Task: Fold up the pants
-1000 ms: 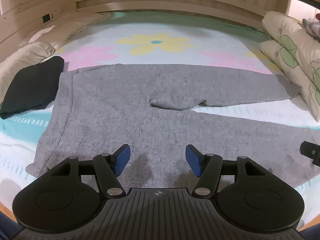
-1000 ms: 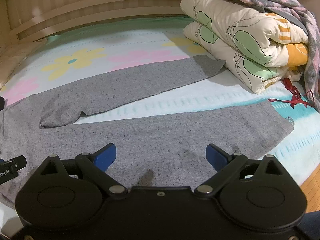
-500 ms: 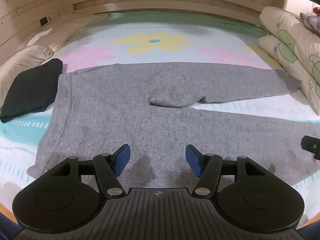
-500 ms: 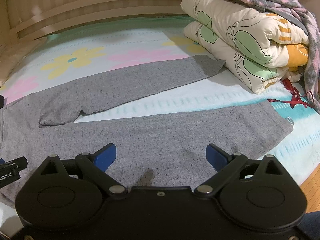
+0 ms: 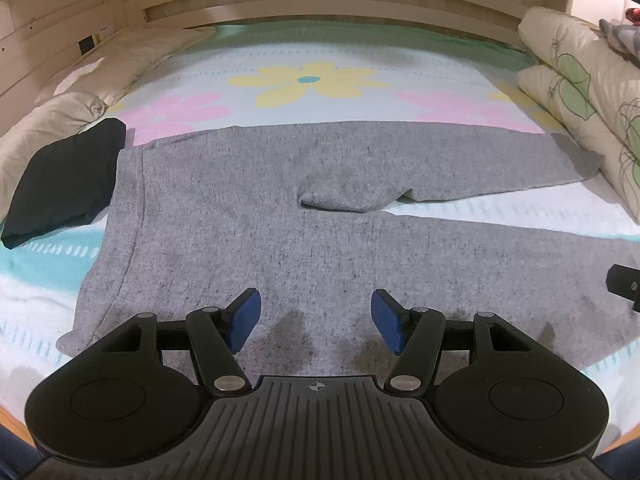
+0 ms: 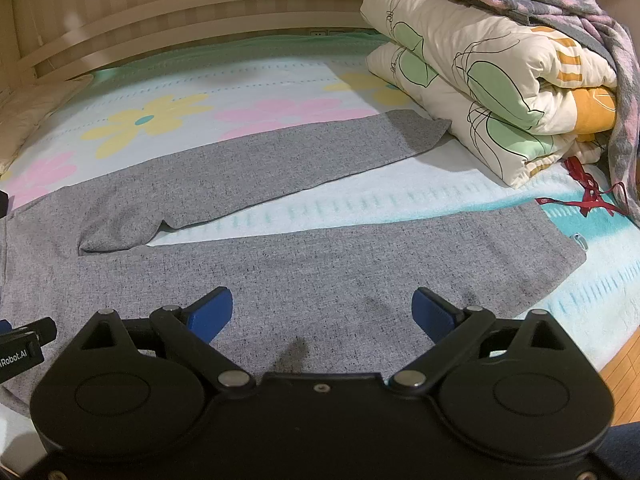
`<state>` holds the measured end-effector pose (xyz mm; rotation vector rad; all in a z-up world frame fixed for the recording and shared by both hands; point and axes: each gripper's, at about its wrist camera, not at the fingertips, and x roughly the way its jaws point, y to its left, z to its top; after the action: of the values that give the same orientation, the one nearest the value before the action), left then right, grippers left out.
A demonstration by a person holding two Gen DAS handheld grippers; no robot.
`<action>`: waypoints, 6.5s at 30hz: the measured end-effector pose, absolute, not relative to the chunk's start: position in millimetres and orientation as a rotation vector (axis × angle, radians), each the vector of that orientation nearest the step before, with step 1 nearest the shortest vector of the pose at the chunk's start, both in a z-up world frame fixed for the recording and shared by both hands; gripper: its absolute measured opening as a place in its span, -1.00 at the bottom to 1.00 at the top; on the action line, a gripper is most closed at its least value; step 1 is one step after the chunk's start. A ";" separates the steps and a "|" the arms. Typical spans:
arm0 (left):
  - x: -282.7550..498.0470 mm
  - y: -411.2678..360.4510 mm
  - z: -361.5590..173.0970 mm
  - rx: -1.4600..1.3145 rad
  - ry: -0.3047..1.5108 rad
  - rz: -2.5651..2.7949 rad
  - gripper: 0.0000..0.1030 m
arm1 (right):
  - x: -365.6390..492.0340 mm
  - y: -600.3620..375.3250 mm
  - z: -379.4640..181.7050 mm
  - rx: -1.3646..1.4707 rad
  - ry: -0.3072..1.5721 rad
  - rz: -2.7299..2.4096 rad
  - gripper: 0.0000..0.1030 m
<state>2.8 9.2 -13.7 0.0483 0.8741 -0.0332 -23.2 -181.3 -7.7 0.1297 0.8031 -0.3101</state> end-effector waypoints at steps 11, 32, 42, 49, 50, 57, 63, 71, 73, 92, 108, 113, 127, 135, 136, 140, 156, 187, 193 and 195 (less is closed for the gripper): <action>1.6 9.7 -14.4 0.053 0.875 -0.035 0.16 | -23.3 -181.3 -7.6 0.129 0.805 -0.309 0.89; 2.3 8.5 -14.7 0.059 0.880 -0.034 0.16 | -23.2 -180.3 -7.3 0.129 0.806 -0.310 0.89; 2.6 7.9 -15.2 0.064 0.883 -0.032 0.16 | -22.6 -179.8 -7.6 0.128 0.810 -0.310 0.89; 3.8 6.3 -18.0 0.087 0.876 -0.023 0.16 | -20.2 -178.6 -9.3 0.131 0.816 -0.310 0.89; 3.7 6.0 -18.5 0.094 0.868 -0.020 0.16 | -19.5 -178.7 -9.5 0.132 0.817 -0.308 0.89; -2.2 2.9 -19.7 0.178 0.780 0.005 0.16 | -16.1 -177.1 -11.0 0.125 0.824 -0.307 0.89; -1.9 5.1 -9.6 0.172 0.801 0.034 0.15 | -13.6 -172.0 -9.5 0.097 0.824 -0.292 0.88; -1.2 -0.7 -5.1 0.199 0.768 -0.043 0.16 | -12.7 -174.3 -12.5 0.102 0.814 -0.290 0.86; 1.7 -4.4 -11.1 0.236 0.772 -0.051 0.16 | -12.7 -176.9 -15.1 0.112 0.823 -0.288 0.82; 103.0 26.7 49.1 0.115 0.719 -0.001 0.16 | 67.0 -198.8 12.1 0.122 0.963 -0.325 0.68; 263.0 35.5 -14.5 0.005 0.870 0.058 0.16 | 277.1 -292.3 -46.2 0.382 1.013 -0.526 0.55; 271.3 39.0 -35.9 0.068 0.897 0.067 0.16 | 337.6 -307.6 -69.5 0.428 0.998 -0.605 0.56; 278.3 35.5 -45.8 0.116 0.927 0.043 0.16 | 382.3 -314.3 -109.0 0.417 1.078 -0.708 -0.71; 294.2 59.1 -30.6 -0.049 0.937 0.054 0.16 | 322.3 -318.8 -94.5 0.373 1.126 -0.582 -0.79; 297.4 63.6 -30.2 -0.084 0.944 0.062 0.16 | 314.8 -319.3 -94.7 0.370 1.135 -0.572 -0.79; 312.4 78.4 -37.6 -0.212 1.005 0.081 0.16 | 294.0 -321.6 -102.9 0.390 1.146 -0.546 -0.78; 363.8 67.8 -99.1 -0.191 1.181 0.190 -0.90 | 280.3 -330.6 -105.9 0.420 1.111 -0.514 -0.76; 65.9 43.6 19.0 -0.002 0.785 0.082 -0.93 | 34.3 -344.7 -23.1 0.518 1.027 -0.515 -0.78; 51.1 43.0 -19.8 0.032 0.882 0.082 -0.93 | 13.5 -348.5 -53.0 0.520 1.104 -0.530 -0.92; 51.3 42.9 -33.2 0.049 0.912 0.090 -0.94 | 12.5 -347.6 -60.0 0.473 1.118 -0.557 -0.92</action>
<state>51.3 42.9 -33.2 0.0490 0.9125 0.0902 12.5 -347.6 -60.0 0.4729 1.1185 -0.5573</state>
